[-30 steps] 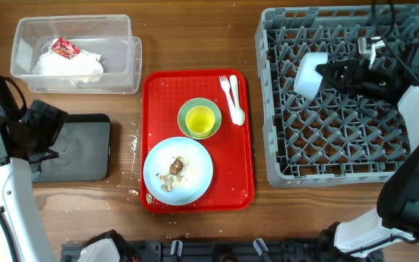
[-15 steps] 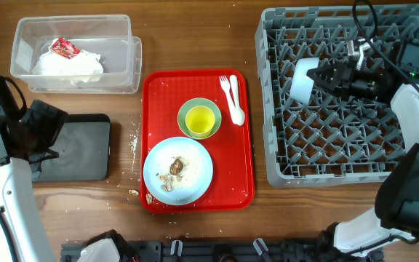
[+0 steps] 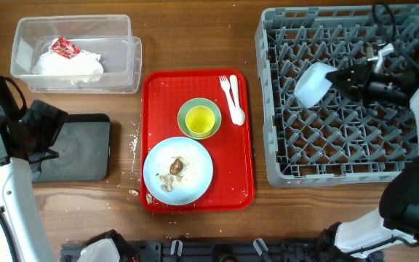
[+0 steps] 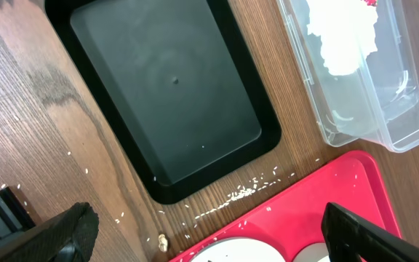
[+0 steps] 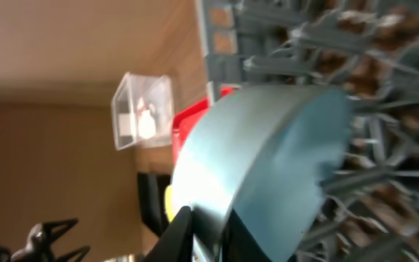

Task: Sort waste into correct bins and load items into the dishwasher rack
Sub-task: 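Carry the bowl to the dish rack and set it down, then release the bowl and lower the right gripper onto the yellow cup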

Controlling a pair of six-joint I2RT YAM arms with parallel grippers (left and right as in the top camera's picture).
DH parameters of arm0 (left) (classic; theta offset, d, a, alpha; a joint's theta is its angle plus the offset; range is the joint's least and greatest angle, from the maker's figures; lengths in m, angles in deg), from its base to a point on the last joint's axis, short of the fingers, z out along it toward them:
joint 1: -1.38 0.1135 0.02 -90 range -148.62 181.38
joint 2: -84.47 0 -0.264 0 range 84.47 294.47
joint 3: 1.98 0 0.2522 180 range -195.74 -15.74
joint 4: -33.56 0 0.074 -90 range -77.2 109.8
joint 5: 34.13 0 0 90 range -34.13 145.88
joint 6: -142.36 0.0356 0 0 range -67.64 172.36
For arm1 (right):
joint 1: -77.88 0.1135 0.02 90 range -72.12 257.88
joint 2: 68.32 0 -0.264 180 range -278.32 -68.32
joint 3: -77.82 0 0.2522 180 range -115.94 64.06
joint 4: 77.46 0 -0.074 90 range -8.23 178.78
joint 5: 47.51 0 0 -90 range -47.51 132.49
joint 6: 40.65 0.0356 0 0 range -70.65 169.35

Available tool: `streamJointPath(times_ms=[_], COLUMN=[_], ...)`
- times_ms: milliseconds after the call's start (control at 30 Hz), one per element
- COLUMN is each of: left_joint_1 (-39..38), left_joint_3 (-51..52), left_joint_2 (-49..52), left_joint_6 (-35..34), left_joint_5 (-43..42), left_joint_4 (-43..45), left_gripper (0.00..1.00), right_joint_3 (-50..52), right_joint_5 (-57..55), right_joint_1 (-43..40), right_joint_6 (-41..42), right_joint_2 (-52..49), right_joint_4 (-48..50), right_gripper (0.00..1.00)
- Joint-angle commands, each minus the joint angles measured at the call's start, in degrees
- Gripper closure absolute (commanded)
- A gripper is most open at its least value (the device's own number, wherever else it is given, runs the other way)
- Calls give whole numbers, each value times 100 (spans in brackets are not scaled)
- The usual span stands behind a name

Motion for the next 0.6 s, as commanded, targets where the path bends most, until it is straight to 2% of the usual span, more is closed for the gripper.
streamJointPath(times_ms=[0,67,167,300,467,567], left_joint_1=[42,42,42,42,42,42], left_joint_3=[0,0,0,0,0,0], left_joint_2=[-42,-42,-42,-42,-42,-42], left_joint_6=[-74,-74,-74,-74,-74,-74], left_joint_5=[17,17,17,17,17,17], left_joint_4=[2,2,2,2,2,2], left_gripper=[0,0,0,0,0,0], right_joint_3=[-199,-199,-199,-199,-197,-197], right_joint_5=[-1060,-1655,-2170,-2186,-2599,-3471], right_joint_1=[-273,-302,-299,-251,400,953], right_joint_6=[-98,-90,-37,-55,-175,424], right_joint_2=[306,455,595,811,855,778], right_joint_4=[-114,-293,-439,-590,-579,-378], right_gripper=[73,65,64,64,74,83])
